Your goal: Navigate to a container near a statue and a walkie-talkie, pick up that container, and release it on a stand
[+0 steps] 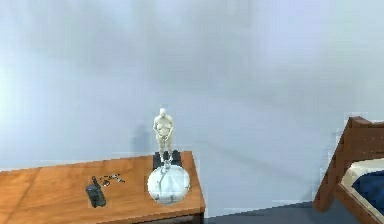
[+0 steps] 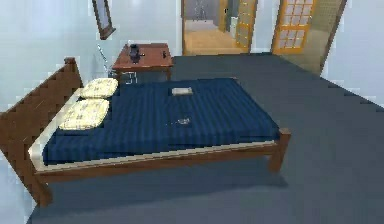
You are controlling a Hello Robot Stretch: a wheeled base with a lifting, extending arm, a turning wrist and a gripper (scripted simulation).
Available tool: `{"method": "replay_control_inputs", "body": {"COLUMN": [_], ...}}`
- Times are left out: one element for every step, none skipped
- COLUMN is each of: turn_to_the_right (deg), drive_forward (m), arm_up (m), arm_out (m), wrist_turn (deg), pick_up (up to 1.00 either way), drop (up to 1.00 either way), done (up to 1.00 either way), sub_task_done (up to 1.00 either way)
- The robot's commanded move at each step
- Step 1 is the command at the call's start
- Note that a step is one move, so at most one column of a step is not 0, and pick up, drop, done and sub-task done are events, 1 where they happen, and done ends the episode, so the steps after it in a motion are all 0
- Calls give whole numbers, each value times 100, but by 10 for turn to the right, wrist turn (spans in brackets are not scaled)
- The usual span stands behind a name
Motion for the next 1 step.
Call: {"method": "replay_control_inputs", "body": {"turn_to_the_right": [-450], "drive_forward": [0], "arm_up": [0], "arm_out": [0], "wrist_turn": [0], "pick_up": [0], "drop": [0], "done": [0], "sub_task_done": [0]}}
